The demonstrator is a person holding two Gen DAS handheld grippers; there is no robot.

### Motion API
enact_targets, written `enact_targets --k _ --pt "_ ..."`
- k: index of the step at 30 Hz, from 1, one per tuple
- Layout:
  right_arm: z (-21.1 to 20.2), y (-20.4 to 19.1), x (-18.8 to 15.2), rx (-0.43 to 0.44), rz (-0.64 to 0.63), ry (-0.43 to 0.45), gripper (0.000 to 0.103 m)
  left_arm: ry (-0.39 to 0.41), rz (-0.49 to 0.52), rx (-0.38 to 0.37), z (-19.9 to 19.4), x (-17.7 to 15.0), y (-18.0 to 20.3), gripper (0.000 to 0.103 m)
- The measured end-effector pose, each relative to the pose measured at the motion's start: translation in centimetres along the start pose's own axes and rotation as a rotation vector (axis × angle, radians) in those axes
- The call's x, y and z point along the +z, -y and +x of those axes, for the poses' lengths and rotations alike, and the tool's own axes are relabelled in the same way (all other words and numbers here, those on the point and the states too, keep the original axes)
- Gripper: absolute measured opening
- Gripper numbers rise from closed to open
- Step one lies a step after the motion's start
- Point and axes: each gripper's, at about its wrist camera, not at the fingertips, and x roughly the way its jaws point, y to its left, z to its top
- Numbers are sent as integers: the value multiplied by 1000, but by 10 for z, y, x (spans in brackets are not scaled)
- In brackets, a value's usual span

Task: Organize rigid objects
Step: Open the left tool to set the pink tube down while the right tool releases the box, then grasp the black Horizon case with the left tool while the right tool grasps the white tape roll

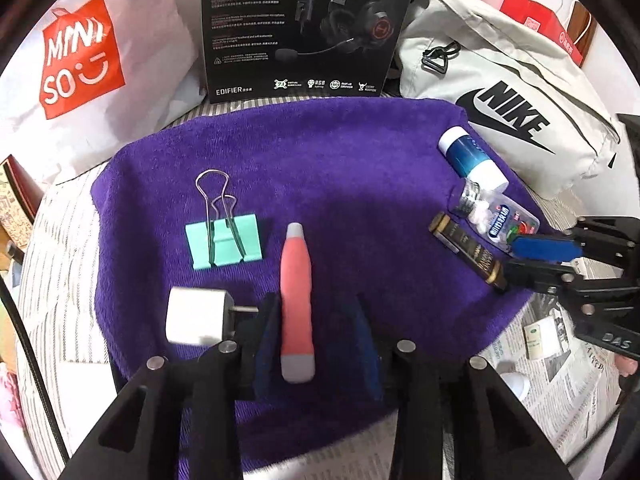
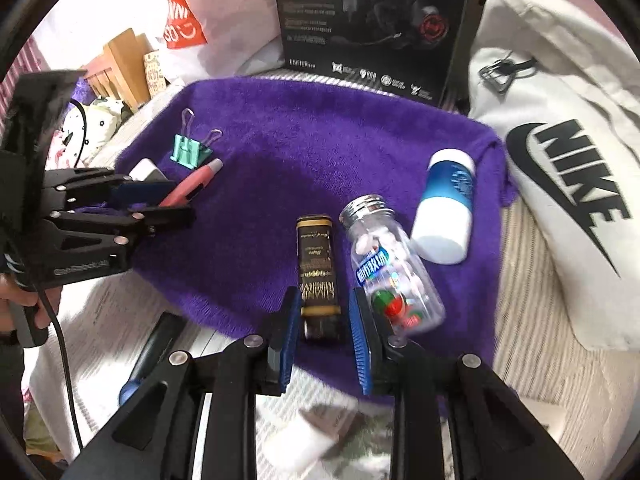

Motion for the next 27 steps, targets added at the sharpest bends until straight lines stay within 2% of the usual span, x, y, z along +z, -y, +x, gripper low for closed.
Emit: enact_targets --k 3,6,11,17,22,27 --pt "-20 1 -10 -7 20 28 33 16 12 13 -12 -4 8 36" --pt "-38 2 -21 -16 45 53 33 47 32 25 -32 -8 18 36" --pt "-60 4 -48 -23 97 69 33 66 39 -1 -56 -21 34 36" --pt "-66 6 -81 -7 154 66 33 21 10 -60 -55 -46 46 36" --pt "-63 3 -103 7 172 45 33 -36 -1 -81 -41 -57 56 36" --pt "-60 3 -115 25 192 35 33 -91 -8 -41 -23 -58 62 36"
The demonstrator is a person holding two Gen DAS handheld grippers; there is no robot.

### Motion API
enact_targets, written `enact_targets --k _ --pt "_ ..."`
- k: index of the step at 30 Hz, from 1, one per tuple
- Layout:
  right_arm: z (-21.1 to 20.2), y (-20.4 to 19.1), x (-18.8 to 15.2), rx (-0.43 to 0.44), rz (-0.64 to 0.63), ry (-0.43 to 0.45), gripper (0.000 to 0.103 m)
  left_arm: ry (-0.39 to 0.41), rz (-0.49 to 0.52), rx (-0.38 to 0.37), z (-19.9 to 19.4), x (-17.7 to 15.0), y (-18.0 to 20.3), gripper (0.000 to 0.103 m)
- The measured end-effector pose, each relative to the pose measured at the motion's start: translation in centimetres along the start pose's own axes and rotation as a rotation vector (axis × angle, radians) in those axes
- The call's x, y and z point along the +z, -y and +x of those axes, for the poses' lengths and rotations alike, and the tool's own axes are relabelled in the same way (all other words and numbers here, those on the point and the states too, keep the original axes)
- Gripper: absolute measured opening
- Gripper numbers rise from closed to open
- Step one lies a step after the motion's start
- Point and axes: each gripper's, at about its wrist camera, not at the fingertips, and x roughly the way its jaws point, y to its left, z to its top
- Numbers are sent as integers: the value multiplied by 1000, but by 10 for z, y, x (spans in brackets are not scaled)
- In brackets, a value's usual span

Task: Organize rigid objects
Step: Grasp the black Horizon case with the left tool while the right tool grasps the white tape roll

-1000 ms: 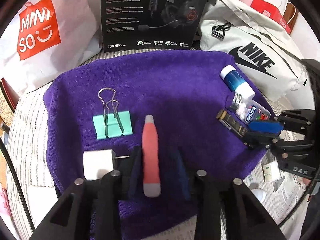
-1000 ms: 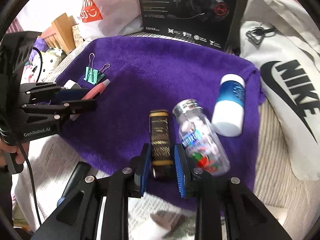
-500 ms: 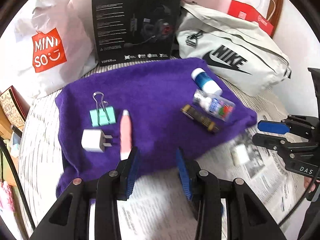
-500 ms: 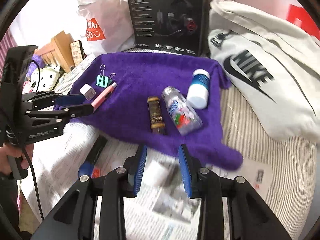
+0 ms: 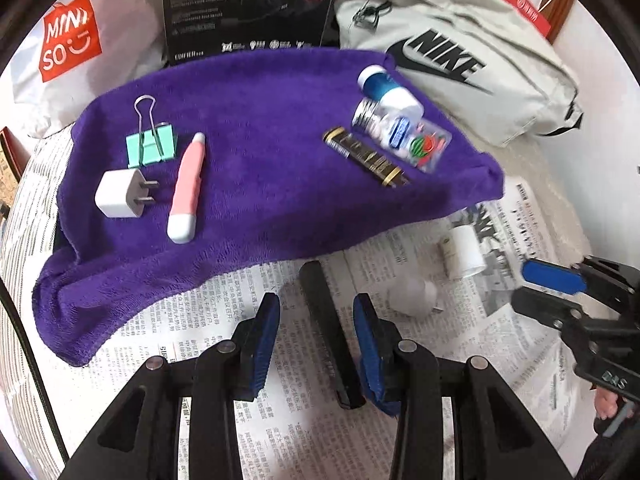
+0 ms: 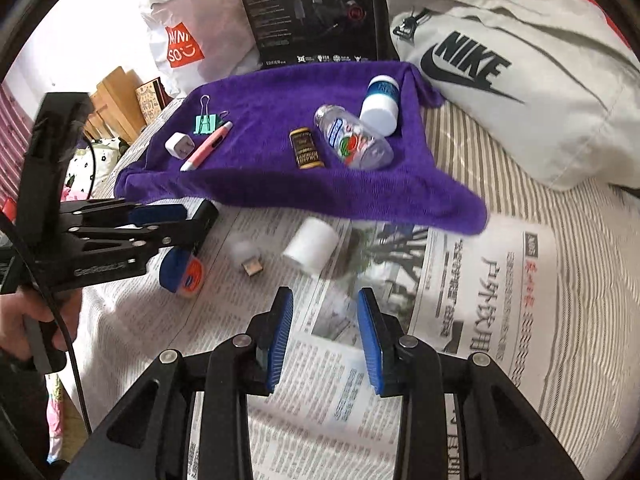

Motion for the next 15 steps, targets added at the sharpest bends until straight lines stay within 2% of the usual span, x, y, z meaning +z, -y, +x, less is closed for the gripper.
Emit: enact_targets --k 5,10,15 --pt "6 -2 -3 -4 -3 -10 33 -8 5 22 2 -3 0 36" --pt "13 -3 2 -8 0 -3 33 3 33 44 -1 -10 1 20" --pt "17 -5 9 0 6 6 33 14 27 26 -1 -17 -3 15"
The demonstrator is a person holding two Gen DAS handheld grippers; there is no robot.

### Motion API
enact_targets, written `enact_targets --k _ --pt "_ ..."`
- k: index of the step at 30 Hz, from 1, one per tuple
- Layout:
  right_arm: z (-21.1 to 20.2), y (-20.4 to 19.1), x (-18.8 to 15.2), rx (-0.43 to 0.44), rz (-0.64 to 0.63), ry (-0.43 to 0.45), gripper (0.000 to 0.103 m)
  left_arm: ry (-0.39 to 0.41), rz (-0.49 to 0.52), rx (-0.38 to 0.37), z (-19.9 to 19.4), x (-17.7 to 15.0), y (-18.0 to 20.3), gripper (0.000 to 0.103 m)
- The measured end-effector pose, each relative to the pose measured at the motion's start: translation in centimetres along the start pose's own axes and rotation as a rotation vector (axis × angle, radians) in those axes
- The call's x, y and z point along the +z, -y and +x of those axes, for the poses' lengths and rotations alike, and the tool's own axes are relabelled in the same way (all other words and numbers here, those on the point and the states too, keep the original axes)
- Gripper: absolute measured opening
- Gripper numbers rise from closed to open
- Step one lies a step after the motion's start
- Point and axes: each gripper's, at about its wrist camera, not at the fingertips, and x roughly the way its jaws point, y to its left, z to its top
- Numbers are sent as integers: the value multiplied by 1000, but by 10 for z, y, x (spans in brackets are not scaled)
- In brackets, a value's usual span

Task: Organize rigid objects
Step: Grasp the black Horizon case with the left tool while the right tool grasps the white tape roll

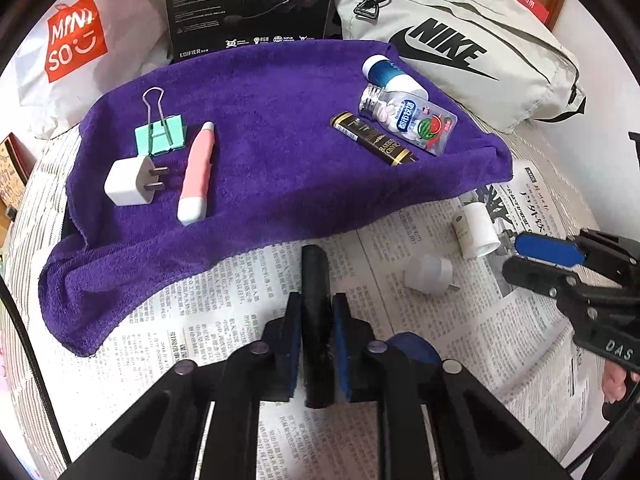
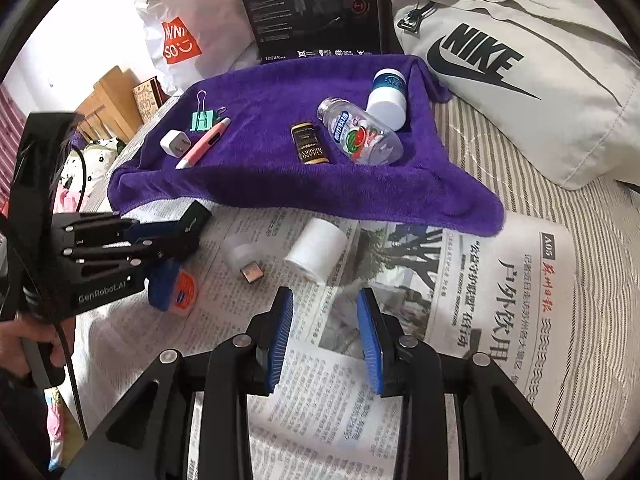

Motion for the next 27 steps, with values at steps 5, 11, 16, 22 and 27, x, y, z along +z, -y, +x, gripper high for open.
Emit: enact_targets --k 5,11,16,22,27 --pt "6 -4 8 6 -2 0 33 11 4 20 0 -5 -6 14" --pt "21 -7 17 -8 13 -7 34 26 27 88 -4 -10 -14 14" --pt "29 -11 22 -20 21 3 36 36 60 132 -8 -15 -15 13" --pt "29 -7 16 -68 -22 -32 31 37 64 131 -9 -18 -15 14" --pt "24 1 13 -72 -22 -19 32 43 45 116 -9 -19 -17 14"
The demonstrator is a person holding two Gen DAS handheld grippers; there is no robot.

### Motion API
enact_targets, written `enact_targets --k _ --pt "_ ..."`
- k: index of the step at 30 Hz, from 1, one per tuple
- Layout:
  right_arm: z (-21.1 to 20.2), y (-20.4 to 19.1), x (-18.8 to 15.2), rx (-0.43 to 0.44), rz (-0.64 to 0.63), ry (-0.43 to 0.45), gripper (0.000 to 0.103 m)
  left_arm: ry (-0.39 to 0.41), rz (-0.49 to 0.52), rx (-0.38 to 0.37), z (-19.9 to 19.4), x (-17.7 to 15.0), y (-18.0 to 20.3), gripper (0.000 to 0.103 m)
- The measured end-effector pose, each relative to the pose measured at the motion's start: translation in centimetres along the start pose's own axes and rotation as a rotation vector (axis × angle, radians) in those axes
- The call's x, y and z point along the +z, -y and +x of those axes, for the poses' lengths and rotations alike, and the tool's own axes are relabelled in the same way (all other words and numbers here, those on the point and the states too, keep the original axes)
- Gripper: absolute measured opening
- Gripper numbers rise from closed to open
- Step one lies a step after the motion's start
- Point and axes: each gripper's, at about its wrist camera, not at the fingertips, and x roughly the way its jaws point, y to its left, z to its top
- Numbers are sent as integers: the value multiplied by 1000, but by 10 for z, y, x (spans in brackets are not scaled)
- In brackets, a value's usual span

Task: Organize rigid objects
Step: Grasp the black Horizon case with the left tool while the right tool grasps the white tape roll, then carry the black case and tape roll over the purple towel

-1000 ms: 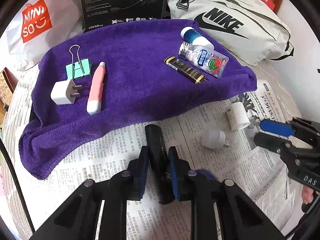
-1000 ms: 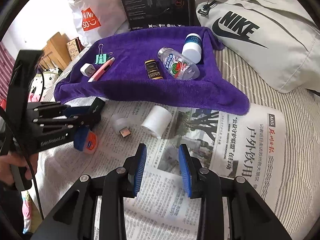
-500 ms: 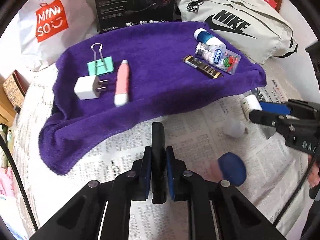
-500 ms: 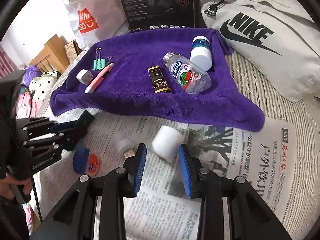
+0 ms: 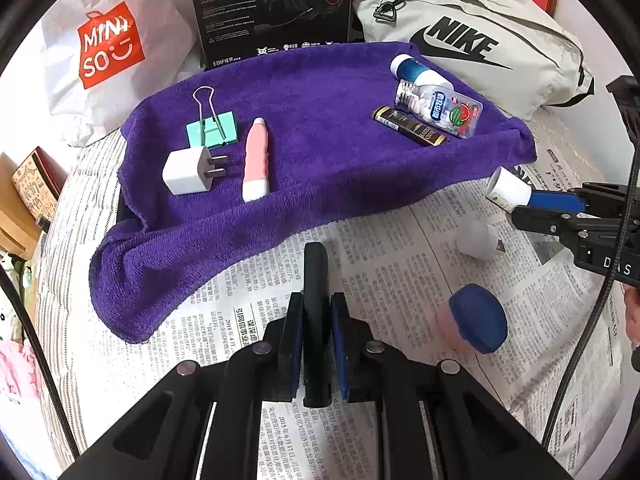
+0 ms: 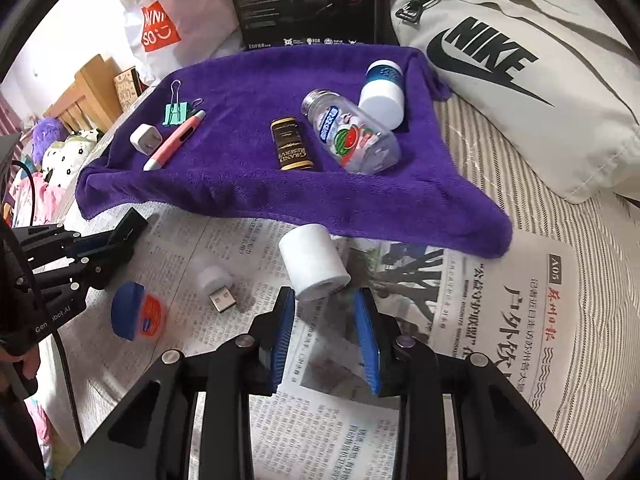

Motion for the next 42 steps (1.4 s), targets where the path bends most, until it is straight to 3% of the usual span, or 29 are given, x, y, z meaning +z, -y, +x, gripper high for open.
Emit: enact_targets --k 9,19,24,28,32,35,42 --pt "13 -12 10 0 -53 12 33 13 -21 -22 0 0 -4 14" --pt "1 -1 -4 -23 -60 -5 30 30 -53 -89 -6 -11 -19 16" --pt "3 -4 -10 -48 -84 7 30 34 -7 -83 -7 -14 -6 38" --pt "3 -3 -8 -37 -79 14 30 38 27 -26 -5 -14 4 39" --pt "4 -3 -8 -37 -83 19 30 41 -14 -35 -6 -13 -4 30" --pt "4 -3 -9 -36 -82 22 30 39 -32 -33 -7 -13 -11 15" --pt "1 -3 -8 -18 -78 14 30 38 -47 -66 -10 -16 -16 13"
